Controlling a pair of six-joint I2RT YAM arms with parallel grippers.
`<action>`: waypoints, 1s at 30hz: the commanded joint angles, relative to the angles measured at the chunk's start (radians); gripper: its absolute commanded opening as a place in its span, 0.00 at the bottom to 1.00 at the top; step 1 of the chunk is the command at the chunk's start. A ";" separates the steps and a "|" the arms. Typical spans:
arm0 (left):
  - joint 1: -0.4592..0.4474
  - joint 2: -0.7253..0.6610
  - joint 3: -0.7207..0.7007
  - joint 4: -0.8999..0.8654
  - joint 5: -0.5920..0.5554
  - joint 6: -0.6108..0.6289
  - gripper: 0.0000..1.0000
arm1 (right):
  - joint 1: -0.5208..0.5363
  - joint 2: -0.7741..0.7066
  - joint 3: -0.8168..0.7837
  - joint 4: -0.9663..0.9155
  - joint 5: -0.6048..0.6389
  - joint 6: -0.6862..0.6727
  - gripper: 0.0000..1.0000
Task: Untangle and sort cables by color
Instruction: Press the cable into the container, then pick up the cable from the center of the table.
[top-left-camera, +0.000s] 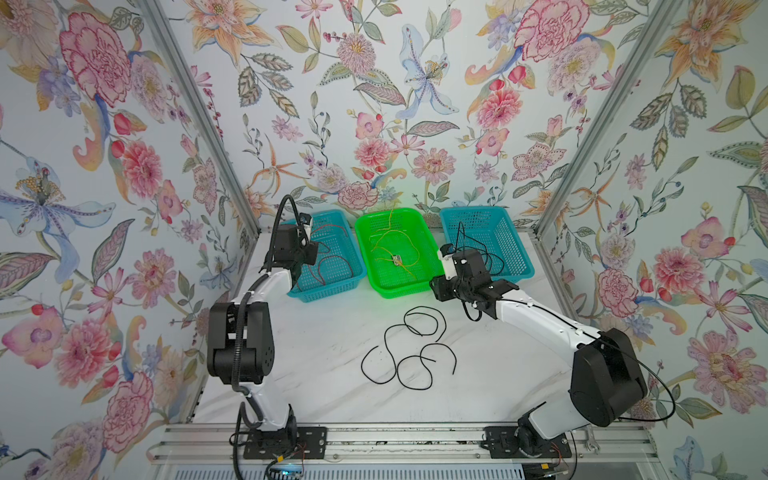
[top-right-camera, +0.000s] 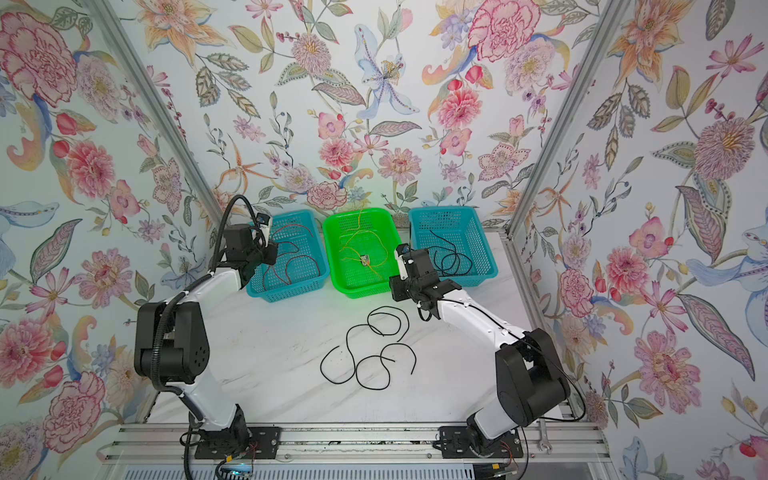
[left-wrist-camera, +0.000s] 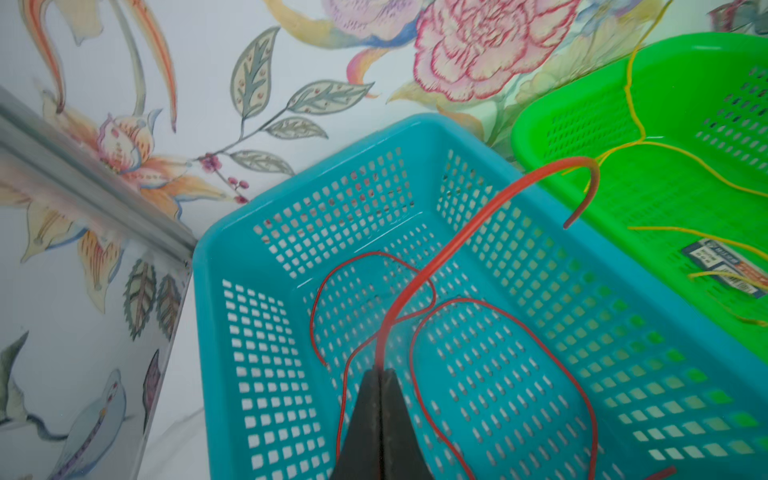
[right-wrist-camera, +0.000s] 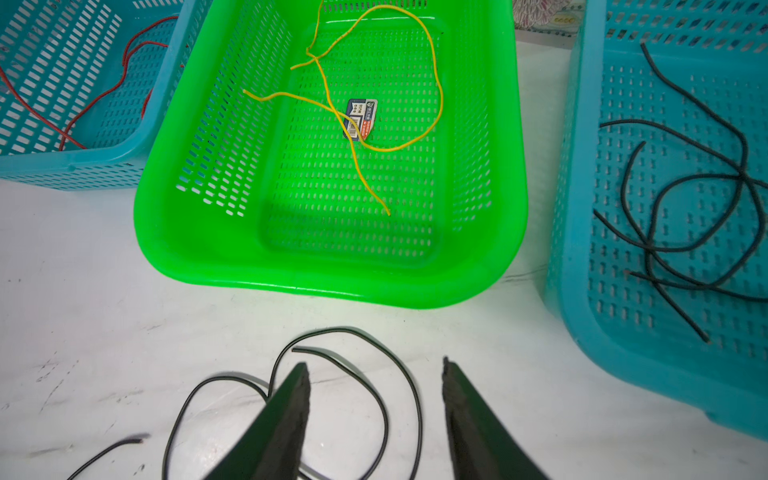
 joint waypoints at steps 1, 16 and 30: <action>0.061 -0.010 -0.028 0.019 -0.042 -0.083 0.00 | 0.011 -0.023 -0.019 -0.002 0.004 0.013 0.53; 0.069 -0.037 0.012 0.109 0.124 -0.142 0.99 | 0.043 0.024 -0.047 -0.026 -0.008 -0.006 0.53; -0.188 -0.531 -0.439 0.285 0.186 -0.166 0.99 | 0.119 0.062 -0.125 -0.112 -0.084 -0.068 0.54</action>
